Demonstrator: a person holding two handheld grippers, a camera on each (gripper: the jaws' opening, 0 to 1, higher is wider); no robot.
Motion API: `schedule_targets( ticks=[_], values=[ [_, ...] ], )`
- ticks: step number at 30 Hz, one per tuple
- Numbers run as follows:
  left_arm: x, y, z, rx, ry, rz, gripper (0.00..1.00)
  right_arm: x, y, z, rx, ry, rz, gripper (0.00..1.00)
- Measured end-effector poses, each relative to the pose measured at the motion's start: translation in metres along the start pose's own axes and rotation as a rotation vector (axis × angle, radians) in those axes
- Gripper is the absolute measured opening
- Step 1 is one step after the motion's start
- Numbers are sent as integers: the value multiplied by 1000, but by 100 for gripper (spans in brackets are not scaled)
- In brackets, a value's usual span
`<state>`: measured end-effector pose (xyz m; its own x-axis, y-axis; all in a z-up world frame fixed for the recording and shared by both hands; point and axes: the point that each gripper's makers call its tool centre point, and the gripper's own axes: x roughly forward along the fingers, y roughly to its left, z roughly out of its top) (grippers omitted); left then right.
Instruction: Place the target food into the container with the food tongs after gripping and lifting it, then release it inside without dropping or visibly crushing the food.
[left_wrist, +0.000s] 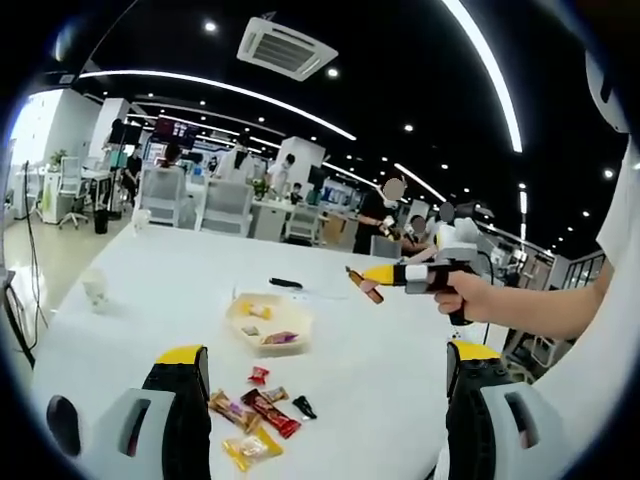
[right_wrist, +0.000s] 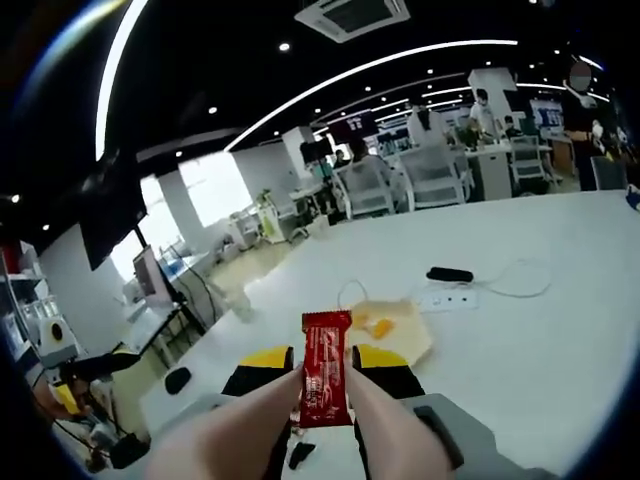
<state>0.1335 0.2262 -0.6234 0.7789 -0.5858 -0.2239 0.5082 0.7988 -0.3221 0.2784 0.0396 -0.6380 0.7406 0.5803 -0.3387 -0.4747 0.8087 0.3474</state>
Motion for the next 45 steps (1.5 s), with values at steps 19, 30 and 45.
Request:
schedule_targets(
  ticks=[19, 30, 45],
  values=[
    [11, 6, 4, -8, 0, -24, 99, 7, -7, 22, -10, -29, -18, 22],
    [9, 10, 1, -15, 5, -25, 99, 13, -10, 35, -1, -48, -23, 22],
    [12, 6, -13, 10, 45, -52, 99, 16, -16, 47, -12, -54, -38, 22]
  ],
)
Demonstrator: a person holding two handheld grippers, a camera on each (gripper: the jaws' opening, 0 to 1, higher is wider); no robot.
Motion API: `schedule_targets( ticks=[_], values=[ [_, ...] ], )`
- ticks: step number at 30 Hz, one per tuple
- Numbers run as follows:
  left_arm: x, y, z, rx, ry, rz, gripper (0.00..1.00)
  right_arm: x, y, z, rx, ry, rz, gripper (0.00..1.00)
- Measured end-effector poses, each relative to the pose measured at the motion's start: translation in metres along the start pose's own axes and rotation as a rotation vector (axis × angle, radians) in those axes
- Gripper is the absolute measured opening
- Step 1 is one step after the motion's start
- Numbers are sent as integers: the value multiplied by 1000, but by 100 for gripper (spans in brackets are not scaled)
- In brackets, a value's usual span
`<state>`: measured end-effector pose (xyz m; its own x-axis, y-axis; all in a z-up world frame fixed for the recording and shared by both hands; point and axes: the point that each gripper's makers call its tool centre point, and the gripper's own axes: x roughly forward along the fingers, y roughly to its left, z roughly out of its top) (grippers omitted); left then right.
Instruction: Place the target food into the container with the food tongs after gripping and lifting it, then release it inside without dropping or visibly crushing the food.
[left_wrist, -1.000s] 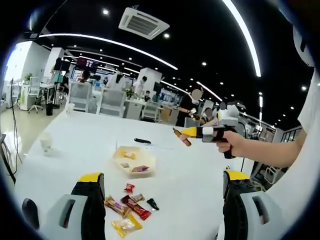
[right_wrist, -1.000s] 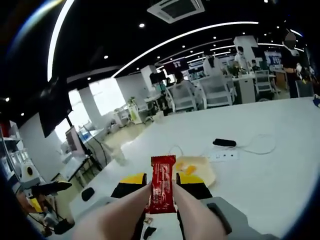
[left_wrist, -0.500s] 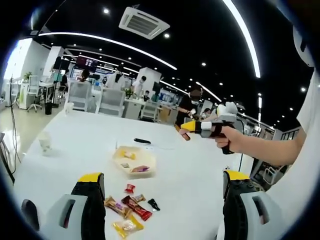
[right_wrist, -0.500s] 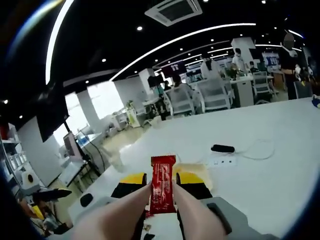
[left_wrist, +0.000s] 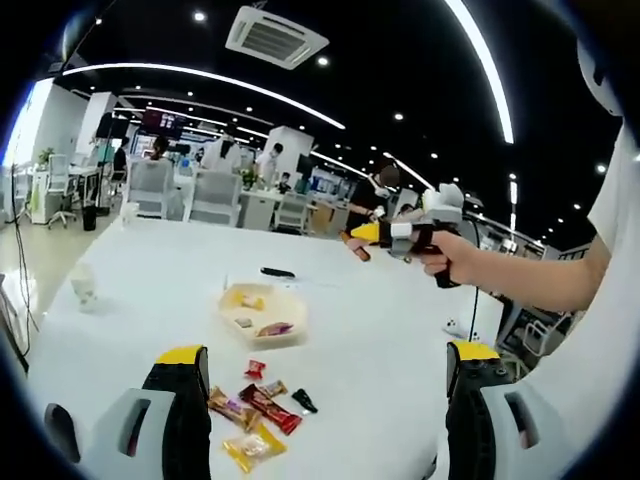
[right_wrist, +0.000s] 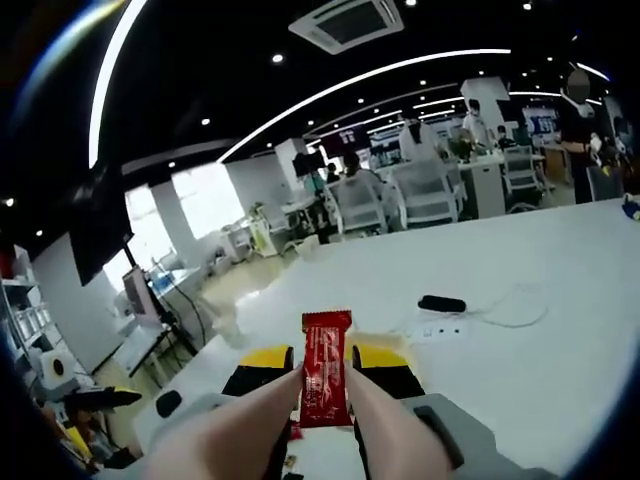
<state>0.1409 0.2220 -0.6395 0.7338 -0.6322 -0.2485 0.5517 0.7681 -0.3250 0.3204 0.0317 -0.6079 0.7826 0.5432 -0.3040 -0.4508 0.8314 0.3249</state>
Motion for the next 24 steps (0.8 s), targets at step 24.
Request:
schedule_targets(
  ticks=[24],
  values=[
    [3, -1, -1, 15, 23, 23, 99, 28, -9, 17, -92, 31, 28, 22]
  ],
)
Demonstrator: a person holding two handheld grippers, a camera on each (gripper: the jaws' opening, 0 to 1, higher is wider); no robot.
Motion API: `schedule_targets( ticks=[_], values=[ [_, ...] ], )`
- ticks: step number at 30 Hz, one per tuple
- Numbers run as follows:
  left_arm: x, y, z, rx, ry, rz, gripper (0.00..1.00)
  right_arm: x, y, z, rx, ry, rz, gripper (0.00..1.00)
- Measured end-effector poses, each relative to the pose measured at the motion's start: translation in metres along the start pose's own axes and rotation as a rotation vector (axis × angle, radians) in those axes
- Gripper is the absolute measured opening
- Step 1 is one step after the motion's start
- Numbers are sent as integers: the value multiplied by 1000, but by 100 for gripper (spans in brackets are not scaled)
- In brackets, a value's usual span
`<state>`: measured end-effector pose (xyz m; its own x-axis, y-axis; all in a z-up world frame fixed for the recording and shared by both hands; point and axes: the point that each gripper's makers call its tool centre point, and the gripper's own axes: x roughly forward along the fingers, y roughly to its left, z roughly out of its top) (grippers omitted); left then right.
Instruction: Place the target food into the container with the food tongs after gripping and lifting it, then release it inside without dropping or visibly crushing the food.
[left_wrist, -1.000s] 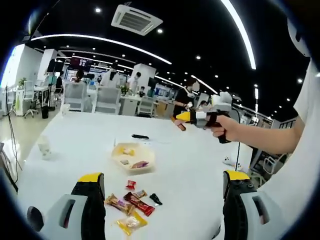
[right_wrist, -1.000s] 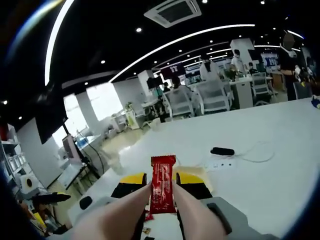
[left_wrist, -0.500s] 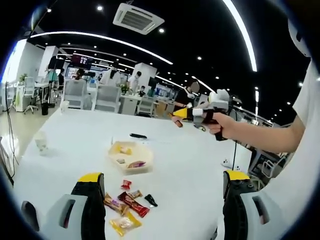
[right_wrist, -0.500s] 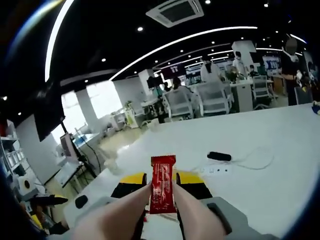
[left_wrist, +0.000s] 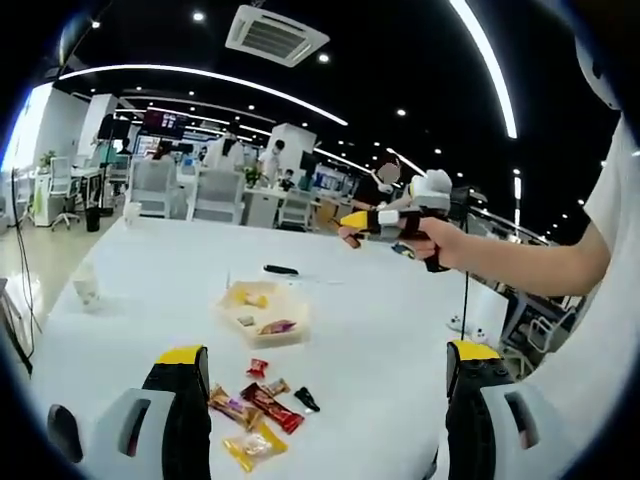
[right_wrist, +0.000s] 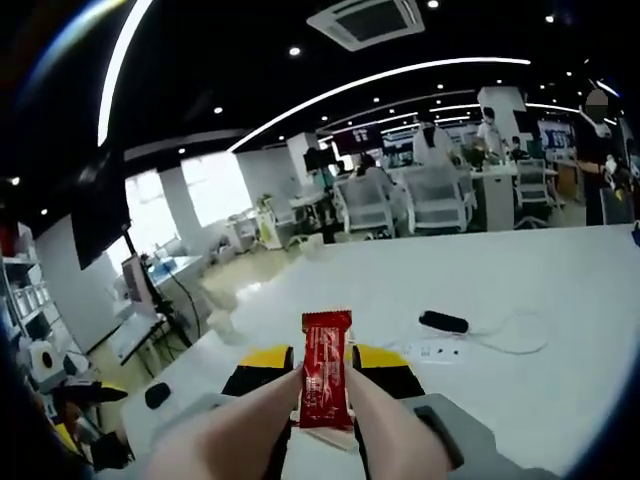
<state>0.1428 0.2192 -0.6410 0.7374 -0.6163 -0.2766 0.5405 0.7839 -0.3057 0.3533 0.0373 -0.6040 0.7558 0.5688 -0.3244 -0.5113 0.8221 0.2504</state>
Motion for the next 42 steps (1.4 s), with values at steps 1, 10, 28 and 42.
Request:
schedule_targets(
  ticks=[1, 10, 28, 42],
  values=[
    [0, 0, 0, 0, 0, 0, 99, 1, -1, 1, -2, 3, 1, 22],
    [1, 2, -4, -21, 4, 6, 99, 5, -9, 14, -34, 6, -1, 23],
    [-3, -3, -5, -27, 5, 19, 99, 18, -9, 27, -68, 18, 27, 23],
    [-8, 0, -7, -45, 0, 34, 99, 31, -9, 36, -94, 24, 32, 23]
  ],
)
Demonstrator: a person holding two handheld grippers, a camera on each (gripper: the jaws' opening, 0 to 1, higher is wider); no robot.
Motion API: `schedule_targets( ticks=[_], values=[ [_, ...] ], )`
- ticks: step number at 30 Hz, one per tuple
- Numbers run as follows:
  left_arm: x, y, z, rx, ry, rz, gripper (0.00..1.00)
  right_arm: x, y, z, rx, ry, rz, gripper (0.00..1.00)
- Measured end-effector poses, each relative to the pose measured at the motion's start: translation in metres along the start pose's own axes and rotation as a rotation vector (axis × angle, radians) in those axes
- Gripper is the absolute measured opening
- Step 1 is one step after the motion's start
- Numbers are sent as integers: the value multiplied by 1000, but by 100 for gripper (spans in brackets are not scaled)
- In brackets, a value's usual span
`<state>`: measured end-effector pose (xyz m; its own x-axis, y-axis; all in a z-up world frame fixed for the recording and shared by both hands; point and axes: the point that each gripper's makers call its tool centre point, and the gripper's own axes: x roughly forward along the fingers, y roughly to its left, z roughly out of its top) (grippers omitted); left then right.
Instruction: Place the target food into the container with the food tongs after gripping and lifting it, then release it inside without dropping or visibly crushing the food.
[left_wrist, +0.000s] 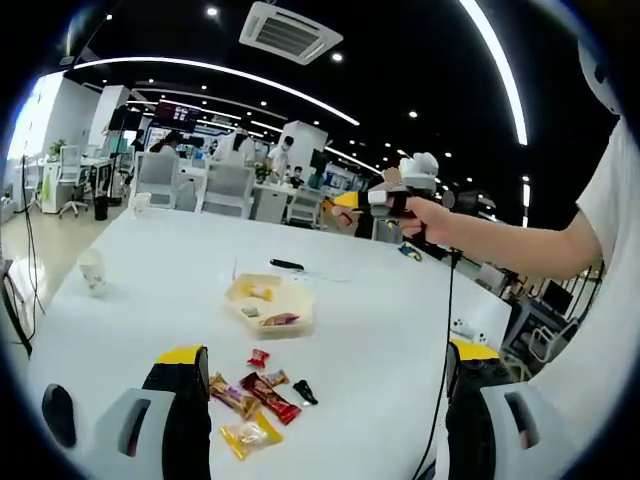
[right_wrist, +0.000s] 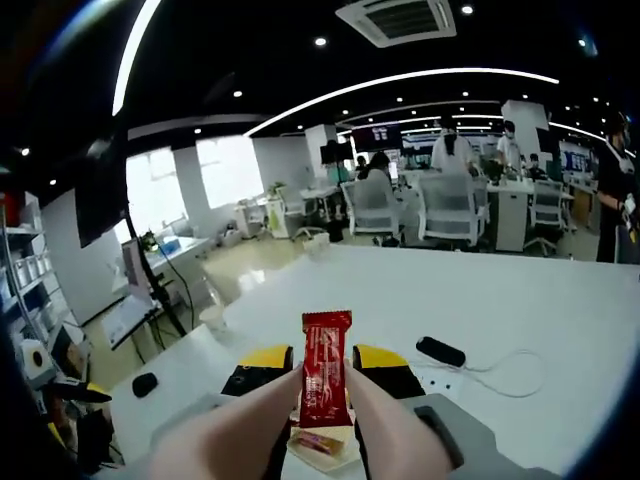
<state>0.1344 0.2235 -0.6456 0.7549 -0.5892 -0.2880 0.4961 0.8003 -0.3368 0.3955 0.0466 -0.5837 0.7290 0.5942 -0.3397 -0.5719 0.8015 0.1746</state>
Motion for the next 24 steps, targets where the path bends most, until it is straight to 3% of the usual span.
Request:
schedule_targets(
  ticks=[24],
  values=[
    [-7, 9, -1, -32, -21, 35, 99, 16, -2, 7, -16, 3, -18, 23]
  ],
)
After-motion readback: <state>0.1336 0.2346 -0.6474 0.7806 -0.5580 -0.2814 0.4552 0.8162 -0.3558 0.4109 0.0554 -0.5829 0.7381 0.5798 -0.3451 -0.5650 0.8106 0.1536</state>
